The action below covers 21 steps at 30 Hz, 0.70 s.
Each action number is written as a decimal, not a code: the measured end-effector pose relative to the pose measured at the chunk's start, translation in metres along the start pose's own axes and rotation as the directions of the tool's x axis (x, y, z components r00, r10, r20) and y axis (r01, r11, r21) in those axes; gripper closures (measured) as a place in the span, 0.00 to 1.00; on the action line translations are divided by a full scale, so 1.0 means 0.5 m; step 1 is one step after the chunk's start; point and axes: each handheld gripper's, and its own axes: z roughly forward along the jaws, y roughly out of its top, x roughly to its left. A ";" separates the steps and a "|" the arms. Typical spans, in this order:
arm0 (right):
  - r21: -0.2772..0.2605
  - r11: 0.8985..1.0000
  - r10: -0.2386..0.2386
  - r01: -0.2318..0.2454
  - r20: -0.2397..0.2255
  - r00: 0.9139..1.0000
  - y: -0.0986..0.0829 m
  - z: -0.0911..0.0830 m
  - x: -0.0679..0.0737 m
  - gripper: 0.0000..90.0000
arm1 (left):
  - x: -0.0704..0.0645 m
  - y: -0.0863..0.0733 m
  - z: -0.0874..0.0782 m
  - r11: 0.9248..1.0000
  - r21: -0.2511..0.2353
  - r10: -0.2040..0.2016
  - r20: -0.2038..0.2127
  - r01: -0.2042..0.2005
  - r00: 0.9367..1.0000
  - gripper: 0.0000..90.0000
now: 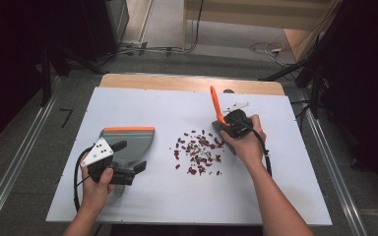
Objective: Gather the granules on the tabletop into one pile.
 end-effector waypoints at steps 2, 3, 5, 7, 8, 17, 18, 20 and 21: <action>0.006 1.000 -0.002 0.002 -0.008 1.000 0.006 0.003 0.008 0.76 | -0.001 0.000 0.000 1.000 0.000 0.003 0.001 -0.003 1.000 0.00; 0.011 1.000 -0.002 0.002 -0.014 1.000 0.009 0.004 0.013 0.76 | -0.002 0.000 0.001 1.000 0.000 0.003 0.002 -0.003 1.000 0.00; 0.018 1.000 -0.006 0.007 -0.024 1.000 0.013 0.005 0.022 0.76 | -0.002 0.000 0.002 1.000 0.004 0.006 0.004 -0.006 1.000 0.00; 0.025 1.000 -0.016 0.017 -0.035 0.999 0.016 0.005 0.027 0.76 | -0.004 0.000 0.003 1.000 0.005 0.009 0.006 -0.009 1.000 0.00; 0.031 0.999 -0.017 0.019 -0.037 0.999 0.016 0.004 0.030 0.76 | -0.005 0.000 0.003 1.000 0.008 0.011 0.005 -0.011 1.000 0.00; 0.054 0.996 -0.062 0.065 -0.060 0.996 0.018 -0.001 0.052 0.77 | -0.006 0.001 0.009 1.000 0.009 0.013 0.007 -0.013 1.000 0.00; 0.055 0.996 -0.071 0.075 -0.060 0.996 0.018 -0.002 0.056 0.77 | -0.006 0.001 0.010 1.000 0.008 0.016 0.008 -0.016 1.000 0.00; 0.051 0.995 -0.087 0.090 -0.065 0.994 0.017 -0.004 0.062 0.77 | -0.007 0.001 0.010 1.000 0.007 0.014 0.010 -0.014 1.000 0.00; 0.056 0.993 -0.095 0.099 -0.066 0.993 0.017 -0.005 0.065 0.77 | -0.007 0.001 0.010 1.000 0.008 0.014 0.009 -0.014 1.000 0.00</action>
